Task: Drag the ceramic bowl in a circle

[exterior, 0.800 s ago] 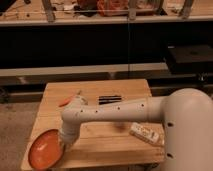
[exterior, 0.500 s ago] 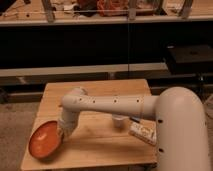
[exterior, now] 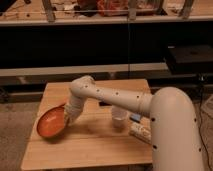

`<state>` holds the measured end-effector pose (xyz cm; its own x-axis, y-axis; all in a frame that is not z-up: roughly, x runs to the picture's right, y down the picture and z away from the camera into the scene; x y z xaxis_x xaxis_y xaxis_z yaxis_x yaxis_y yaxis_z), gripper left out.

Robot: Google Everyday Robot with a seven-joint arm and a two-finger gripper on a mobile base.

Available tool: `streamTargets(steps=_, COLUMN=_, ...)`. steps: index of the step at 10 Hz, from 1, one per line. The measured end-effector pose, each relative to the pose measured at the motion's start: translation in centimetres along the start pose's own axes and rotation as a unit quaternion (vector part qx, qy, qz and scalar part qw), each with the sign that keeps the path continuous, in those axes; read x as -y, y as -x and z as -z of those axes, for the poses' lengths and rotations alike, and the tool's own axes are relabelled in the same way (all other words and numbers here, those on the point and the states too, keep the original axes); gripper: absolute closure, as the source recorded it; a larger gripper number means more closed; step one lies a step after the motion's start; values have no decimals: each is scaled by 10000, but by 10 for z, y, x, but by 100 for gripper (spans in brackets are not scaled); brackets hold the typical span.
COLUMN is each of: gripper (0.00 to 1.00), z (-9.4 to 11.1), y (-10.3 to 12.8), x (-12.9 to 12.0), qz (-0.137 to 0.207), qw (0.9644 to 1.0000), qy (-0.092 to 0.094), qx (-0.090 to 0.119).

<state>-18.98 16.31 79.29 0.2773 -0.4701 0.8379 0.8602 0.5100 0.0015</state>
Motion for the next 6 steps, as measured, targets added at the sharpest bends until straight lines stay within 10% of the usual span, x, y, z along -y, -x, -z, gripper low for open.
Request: streamTargets(steps=6, gripper=100, z=31, y=-18, x=-89, qz=-722, qw=9971, qy=-54, qx=-242)
